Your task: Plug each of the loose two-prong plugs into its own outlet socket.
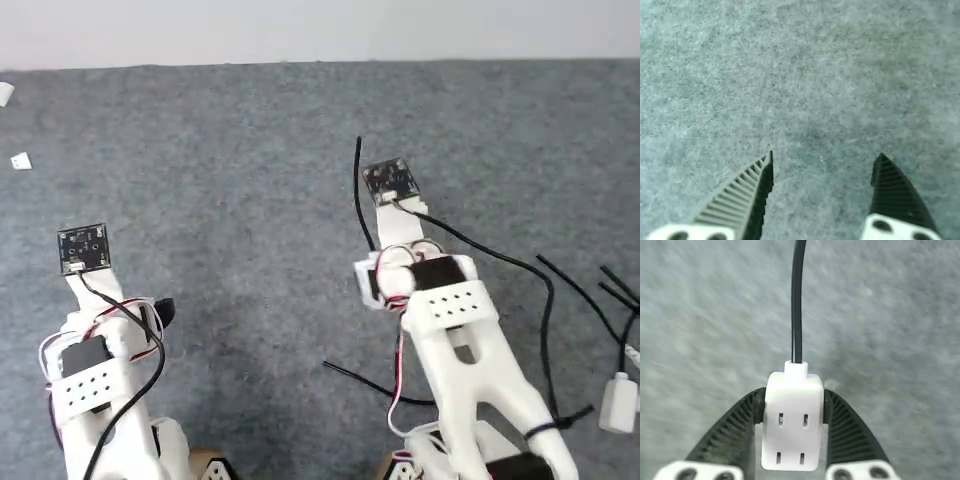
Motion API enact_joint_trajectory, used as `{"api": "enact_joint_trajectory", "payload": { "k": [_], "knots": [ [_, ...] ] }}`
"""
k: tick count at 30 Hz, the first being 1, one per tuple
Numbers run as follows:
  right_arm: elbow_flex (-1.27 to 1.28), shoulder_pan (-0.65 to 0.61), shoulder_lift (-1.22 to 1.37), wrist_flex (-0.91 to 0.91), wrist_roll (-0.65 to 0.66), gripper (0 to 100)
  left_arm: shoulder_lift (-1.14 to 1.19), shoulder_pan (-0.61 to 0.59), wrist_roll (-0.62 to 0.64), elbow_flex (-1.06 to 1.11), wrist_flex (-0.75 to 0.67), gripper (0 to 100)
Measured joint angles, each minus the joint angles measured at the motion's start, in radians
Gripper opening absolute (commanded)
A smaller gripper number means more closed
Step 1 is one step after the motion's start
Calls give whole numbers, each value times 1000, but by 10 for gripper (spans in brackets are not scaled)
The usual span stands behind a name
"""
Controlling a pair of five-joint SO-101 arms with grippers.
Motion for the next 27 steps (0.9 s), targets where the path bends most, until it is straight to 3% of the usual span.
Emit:
{"api": "enact_joint_trajectory", "payload": {
  "k": [7, 20, 27],
  "knots": [
    [-69, -101, 20, -3, -155, 9, 0, 0, 0, 0, -2, 298],
    [-416, -121, 523, 6, -353, 8, 0, 0, 0, 0, -2, 298],
    [-459, -187, 635, 6, -407, 9, 0, 0, 0, 0, -2, 298]
  ]
}}
